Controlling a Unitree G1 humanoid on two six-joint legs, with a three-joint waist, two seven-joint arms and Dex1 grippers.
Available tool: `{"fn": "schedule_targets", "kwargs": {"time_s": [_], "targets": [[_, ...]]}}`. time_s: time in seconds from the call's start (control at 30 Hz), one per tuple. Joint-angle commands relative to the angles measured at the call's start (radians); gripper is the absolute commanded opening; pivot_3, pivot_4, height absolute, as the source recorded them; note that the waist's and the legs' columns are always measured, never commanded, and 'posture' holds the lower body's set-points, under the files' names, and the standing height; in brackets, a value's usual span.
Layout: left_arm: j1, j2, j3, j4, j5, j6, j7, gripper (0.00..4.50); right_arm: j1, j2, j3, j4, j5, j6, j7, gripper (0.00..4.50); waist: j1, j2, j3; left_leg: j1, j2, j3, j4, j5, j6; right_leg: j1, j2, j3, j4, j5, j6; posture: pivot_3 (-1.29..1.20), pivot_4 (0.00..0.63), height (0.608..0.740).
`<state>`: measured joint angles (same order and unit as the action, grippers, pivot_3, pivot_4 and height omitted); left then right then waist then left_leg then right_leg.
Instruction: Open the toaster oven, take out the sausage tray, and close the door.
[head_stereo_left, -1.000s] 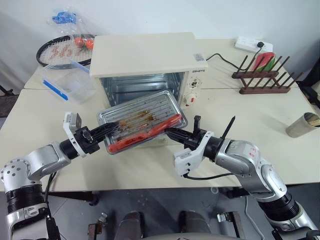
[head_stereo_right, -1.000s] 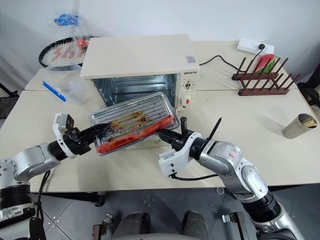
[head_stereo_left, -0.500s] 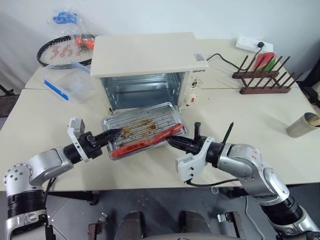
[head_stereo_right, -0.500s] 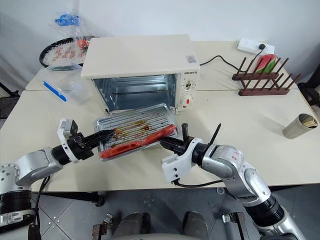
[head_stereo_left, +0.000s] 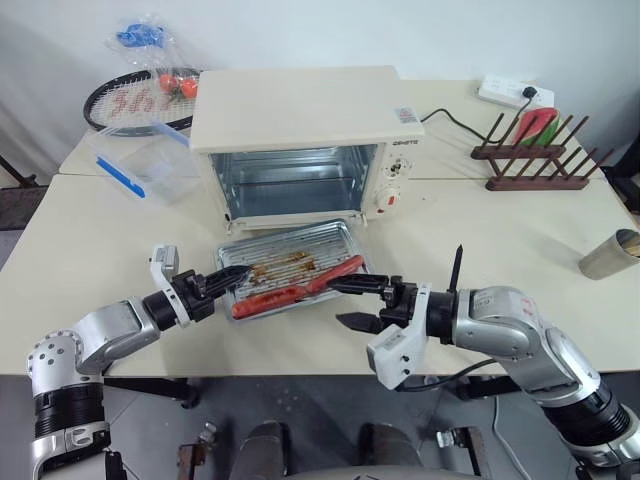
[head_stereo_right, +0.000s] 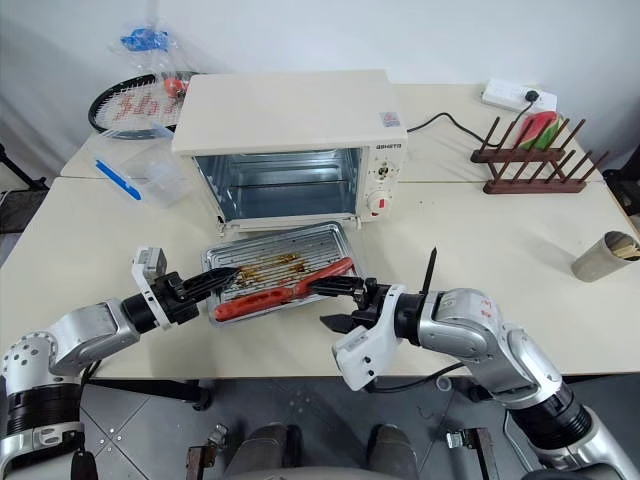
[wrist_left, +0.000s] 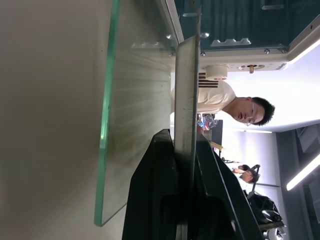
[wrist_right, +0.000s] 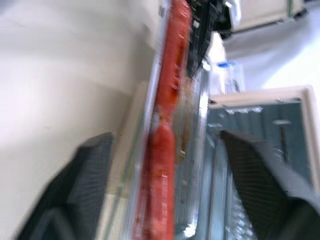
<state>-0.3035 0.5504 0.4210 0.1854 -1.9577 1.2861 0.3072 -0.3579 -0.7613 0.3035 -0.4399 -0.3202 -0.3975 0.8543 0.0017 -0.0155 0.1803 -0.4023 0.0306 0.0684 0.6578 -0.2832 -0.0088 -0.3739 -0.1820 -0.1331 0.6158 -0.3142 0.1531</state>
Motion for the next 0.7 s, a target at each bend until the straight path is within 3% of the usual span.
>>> {"fn": "schedule_targets", "kwargs": {"time_s": [0.03, 0.33, 0.4, 0.5, 0.7], "targets": [[-0.014, 0.001, 0.029, -0.019, -0.014, 0.023, -0.048, 0.00, 0.016, -0.063, -0.039, -0.027, 0.162, -0.003, 0.079, 4.44, 0.000, 0.000, 0.000, 0.000, 0.000, 0.000, 0.000, 0.000, 0.000, 0.000, 0.000, 0.000, 0.000, 0.000, 0.000, 0.00, 0.150, 0.740], [0.045, 0.116, 0.115, 0.035, -0.014, 0.091, -0.199, 0.00, 0.064, -0.244, -0.158, 0.031, 0.440, 0.270, 0.276, 4.44, 0.000, 0.000, 0.000, 0.000, 0.000, 0.001, 0.000, 0.000, 0.001, 0.001, 0.001, 0.000, -0.003, 0.000, 0.000, 0.00, 0.150, 0.740], [0.076, 0.137, 0.136, 0.035, -0.014, 0.103, -0.231, 0.00, 0.058, -0.240, -0.175, 0.082, 0.446, 0.306, 0.272, 4.44, 0.000, 0.000, 0.000, 0.000, 0.000, 0.003, -0.001, 0.000, 0.001, 0.001, 0.001, 0.000, -0.004, 0.000, 0.000, 0.00, 0.150, 0.740], [0.128, 0.150, 0.161, 0.026, -0.014, 0.106, -0.253, 0.00, 0.024, -0.213, -0.183, 0.160, 0.443, 0.334, 0.260, 3.85, -0.002, 0.000, 0.000, 0.000, 0.000, 0.009, 0.000, 0.000, 0.001, 0.000, 0.000, 0.001, -0.004, 0.000, 0.000, 0.00, 0.150, 0.740], [0.231, 0.140, 0.230, -0.029, -0.014, 0.086, -0.287, 0.00, -0.068, -0.123, -0.159, 0.357, 0.379, 0.286, 0.206, 1.79, -0.002, 0.000, 0.000, 0.000, 0.001, 0.010, -0.001, 0.000, 0.001, -0.001, 0.000, 0.002, -0.004, 0.000, 0.000, 0.00, 0.150, 0.740]]}}
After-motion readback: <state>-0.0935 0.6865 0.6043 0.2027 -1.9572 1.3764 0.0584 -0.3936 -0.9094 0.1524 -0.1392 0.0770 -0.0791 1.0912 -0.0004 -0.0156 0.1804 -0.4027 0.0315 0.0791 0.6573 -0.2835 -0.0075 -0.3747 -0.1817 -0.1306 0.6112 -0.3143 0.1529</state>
